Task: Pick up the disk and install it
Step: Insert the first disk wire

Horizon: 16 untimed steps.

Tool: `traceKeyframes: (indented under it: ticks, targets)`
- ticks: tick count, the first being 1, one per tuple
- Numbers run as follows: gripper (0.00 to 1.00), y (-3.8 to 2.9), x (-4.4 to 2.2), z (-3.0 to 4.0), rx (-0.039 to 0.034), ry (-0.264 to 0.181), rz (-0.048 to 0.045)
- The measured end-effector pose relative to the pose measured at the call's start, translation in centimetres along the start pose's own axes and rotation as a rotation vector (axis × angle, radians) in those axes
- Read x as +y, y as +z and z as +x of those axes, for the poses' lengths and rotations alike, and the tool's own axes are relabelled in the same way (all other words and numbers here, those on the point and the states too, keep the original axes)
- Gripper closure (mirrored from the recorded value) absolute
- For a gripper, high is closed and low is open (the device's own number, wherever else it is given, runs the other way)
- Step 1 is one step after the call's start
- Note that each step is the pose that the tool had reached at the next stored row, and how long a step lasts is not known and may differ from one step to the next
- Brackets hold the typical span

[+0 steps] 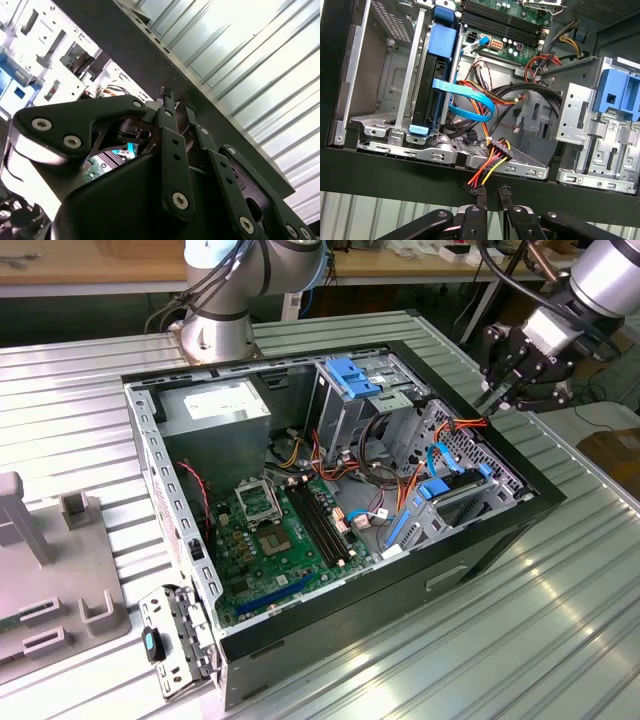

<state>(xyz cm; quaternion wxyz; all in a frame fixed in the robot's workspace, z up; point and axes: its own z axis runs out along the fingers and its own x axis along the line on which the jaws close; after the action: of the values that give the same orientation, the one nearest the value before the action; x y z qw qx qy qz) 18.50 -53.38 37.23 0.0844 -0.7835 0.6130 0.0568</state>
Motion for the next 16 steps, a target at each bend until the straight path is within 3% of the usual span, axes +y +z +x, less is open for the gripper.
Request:
traceKeyframes:
  ticks: [6,11,13,14,16]
  targets:
    - [0.76,0.06,0.01,0.02,-0.0081,-0.128,-0.0252]
    - [0.76,0.06,0.00,0.02,-0.0078,-0.135,-0.0261]
    - [0.76,0.07,0.01,0.02,-0.0059,-0.138,-0.0199]
    - [0.76,0.07,0.01,0.02,-0.0028,-0.142,-0.0112]
    - [0.76,0.06,0.01,0.02,0.0086,-0.155,0.0164]
